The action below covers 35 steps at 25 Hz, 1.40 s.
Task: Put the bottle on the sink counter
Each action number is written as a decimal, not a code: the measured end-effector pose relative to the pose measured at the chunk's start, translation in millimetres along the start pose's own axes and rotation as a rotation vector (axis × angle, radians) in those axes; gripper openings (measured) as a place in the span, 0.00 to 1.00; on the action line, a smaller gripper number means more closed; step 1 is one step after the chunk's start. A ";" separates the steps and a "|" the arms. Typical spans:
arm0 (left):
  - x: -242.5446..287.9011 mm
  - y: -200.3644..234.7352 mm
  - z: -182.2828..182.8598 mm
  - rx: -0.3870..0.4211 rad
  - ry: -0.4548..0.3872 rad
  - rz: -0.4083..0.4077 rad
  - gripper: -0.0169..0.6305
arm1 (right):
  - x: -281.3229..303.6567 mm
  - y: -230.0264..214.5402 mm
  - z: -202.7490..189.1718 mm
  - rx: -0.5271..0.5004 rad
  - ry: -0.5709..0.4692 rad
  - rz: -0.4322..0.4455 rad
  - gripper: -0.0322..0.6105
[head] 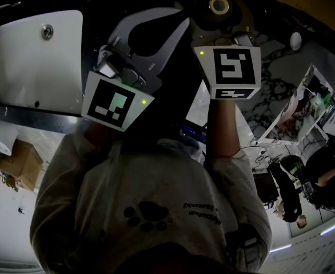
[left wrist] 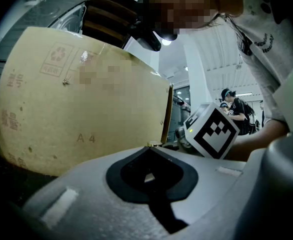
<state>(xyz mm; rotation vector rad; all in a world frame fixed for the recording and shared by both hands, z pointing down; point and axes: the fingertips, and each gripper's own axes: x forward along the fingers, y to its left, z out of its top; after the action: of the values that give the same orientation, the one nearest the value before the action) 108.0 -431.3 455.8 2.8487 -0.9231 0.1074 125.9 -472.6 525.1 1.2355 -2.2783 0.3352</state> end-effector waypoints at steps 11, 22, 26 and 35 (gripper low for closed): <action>-2.5 -2.2 2.2 -0.011 -0.001 0.000 0.03 | -3.1 -0.2 -3.0 0.010 0.000 -0.003 0.62; -10.3 -8.5 9.1 -0.009 0.001 0.010 0.03 | -39.1 -4.1 -22.3 0.059 0.023 -0.053 0.66; -20.3 -10.7 17.9 -0.015 -0.010 0.016 0.03 | -62.9 1.4 -26.4 0.084 0.019 -0.060 0.64; -48.3 -32.8 41.1 0.012 -0.041 0.028 0.03 | -116.4 12.8 -3.7 0.060 -0.077 -0.150 0.43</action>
<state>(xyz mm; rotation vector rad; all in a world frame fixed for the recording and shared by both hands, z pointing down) 89.2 -383.8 406.0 2.8595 -0.9731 0.0583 168.5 -382.0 464.2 1.4630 -2.2372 0.3076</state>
